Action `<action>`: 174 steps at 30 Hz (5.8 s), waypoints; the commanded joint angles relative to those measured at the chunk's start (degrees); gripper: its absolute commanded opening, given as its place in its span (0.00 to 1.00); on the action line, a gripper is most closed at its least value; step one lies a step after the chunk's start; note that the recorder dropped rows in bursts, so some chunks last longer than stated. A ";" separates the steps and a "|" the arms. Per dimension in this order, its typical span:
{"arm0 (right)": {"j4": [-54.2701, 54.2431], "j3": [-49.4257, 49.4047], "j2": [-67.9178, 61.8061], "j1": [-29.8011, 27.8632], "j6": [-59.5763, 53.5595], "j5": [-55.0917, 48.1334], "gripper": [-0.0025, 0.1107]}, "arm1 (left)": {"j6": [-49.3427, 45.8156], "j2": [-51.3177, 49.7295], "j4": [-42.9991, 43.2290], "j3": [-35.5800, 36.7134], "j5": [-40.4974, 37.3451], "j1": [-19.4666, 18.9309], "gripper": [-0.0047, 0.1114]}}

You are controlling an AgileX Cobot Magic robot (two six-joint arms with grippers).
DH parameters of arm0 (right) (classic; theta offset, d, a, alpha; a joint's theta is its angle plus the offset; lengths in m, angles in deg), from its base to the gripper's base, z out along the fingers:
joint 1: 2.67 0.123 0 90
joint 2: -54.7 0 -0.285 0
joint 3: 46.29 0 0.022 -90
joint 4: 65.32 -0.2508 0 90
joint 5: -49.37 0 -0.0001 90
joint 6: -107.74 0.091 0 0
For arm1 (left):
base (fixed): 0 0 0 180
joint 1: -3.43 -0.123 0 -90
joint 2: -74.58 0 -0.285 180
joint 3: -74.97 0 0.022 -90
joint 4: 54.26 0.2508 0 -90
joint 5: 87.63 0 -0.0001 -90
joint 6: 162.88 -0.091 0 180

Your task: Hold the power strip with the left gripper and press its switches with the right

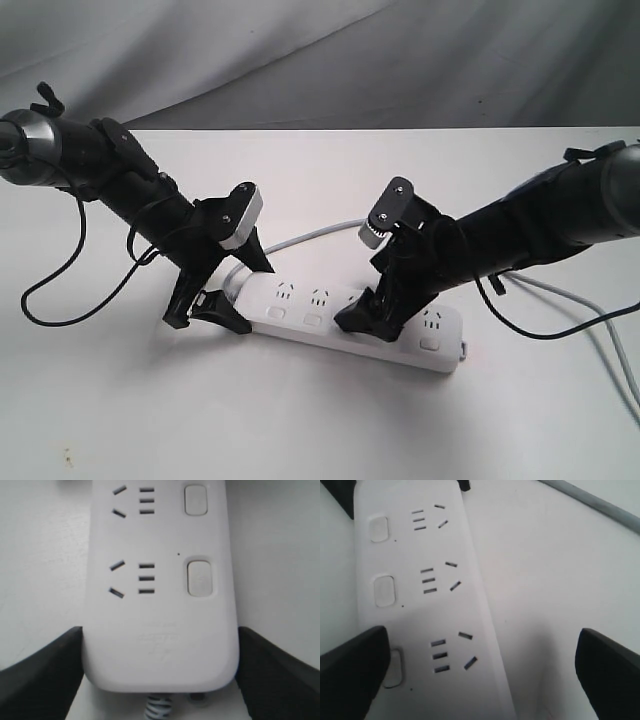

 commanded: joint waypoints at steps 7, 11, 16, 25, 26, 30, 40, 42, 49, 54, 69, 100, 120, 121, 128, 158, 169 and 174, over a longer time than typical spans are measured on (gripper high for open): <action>2.03 -0.64 2.10 0.14 -1.55 1.25 0.83 | 0.04 0.15 -0.29 -0.31 -0.50 0.13 0.35; 0.31 -0.64 7.67 -0.20 -2.08 1.28 0.83 | 0.04 0.15 -0.29 -0.31 -0.50 0.13 0.35; 0.21 -0.64 12.85 -3.52 -1.43 -0.62 0.83 | 0.04 0.15 -0.29 -0.31 -0.50 0.13 0.35; 0.00 -6.04 13.19 -7.20 -3.86 -1.63 0.83 | 0.04 0.15 -0.29 -0.31 -0.50 0.13 0.35; -1.45 -6.51 13.13 -7.20 -4.76 -1.52 0.83 | 0.04 0.15 -0.29 -0.31 -0.50 0.13 0.35; -2.46 -6.65 11.64 -7.20 -5.88 -1.52 0.83 | 0.04 0.15 -0.29 -0.31 -0.50 0.13 0.35; -2.25 -6.65 5.92 -7.20 -5.98 -2.25 0.83 | 0.04 0.15 -0.29 -0.31 -0.50 0.13 0.35; -1.80 -6.65 5.92 -7.20 -5.98 -2.25 0.83 | 0.04 0.15 -0.29 -0.31 -0.50 0.13 0.35; 0.20 -6.65 4.11 -7.20 -5.72 -2.09 0.83 | 0.04 0.15 -0.29 -0.31 -0.50 0.13 0.35; 1.04 -6.65 2.00 -7.20 -5.49 -1.03 0.83 | 0.04 0.15 -0.29 -0.31 -0.50 0.13 0.35; 3.99 -6.65 2.00 -7.30 -3.02 2.79 0.83 | 0.04 0.15 -0.29 -0.31 -0.50 0.13 0.35; 7.82 -6.65 2.00 -7.41 1.85 4.38 0.83 | 0.04 0.15 -0.29 -0.31 -0.50 0.13 0.35; 6.69 -6.65 2.11 -9.69 0.70 2.86 0.83 | 0.04 0.15 -0.29 -0.31 -0.50 0.13 0.35; 7.01 -6.65 2.11 -9.69 0.70 3.00 0.83 | 0.04 0.15 -0.29 -0.31 -0.50 0.13 0.35; 6.66 -6.65 1.99 -9.19 0.91 1.61 0.83 | 0.04 0.15 -0.29 -0.31 -0.50 0.13 0.35; 3.09 -11.31 8.95 -11.91 -3.53 -0.69 0.83 | 0.04 0.15 -0.80 -0.31 -0.50 0.13 0.35; 3.58 -11.80 8.01 -11.91 -4.49 2.59 0.83 | 0.04 0.15 -0.80 -0.31 -0.50 0.13 0.35; 3.96 -13.85 6.55 -11.91 -4.49 5.79 0.83 | 0.04 0.15 -0.80 -0.31 -0.50 0.13 0.35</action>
